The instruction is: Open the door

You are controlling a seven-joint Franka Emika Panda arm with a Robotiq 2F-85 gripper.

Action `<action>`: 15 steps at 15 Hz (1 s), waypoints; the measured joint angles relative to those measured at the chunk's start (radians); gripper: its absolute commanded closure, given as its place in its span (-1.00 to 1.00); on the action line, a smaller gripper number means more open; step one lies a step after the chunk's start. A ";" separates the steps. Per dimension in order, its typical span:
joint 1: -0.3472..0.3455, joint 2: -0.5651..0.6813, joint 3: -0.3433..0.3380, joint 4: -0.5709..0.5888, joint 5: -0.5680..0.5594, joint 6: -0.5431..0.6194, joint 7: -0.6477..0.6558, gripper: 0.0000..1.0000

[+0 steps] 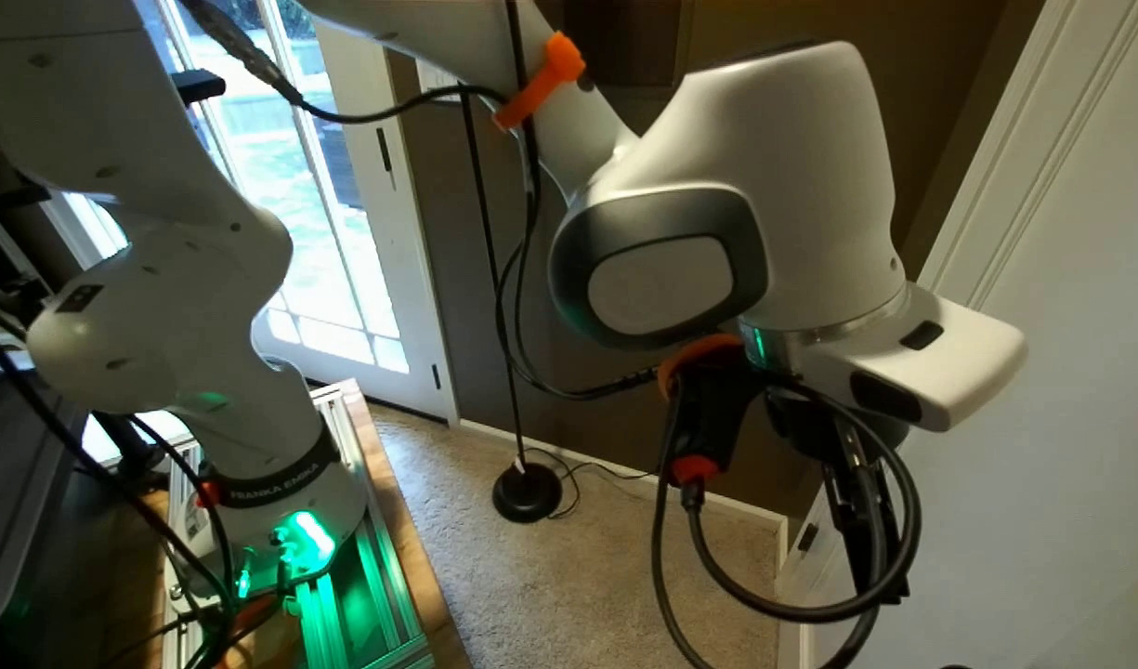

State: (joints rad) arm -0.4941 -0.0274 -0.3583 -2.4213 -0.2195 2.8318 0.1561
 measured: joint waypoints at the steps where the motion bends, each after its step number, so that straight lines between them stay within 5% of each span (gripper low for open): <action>1: 0.004 0.023 -0.006 0.013 0.018 0.015 -0.003 -1.00; 10: 0.011 0.212 -0.039 0.131 0.157 0.072 -0.049 -1.00; 15: -0.047 0.295 0.025 0.190 0.256 0.093 -0.136 -1.00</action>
State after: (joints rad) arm -0.5413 0.2672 -0.3335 -2.2314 0.0364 2.9243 0.0202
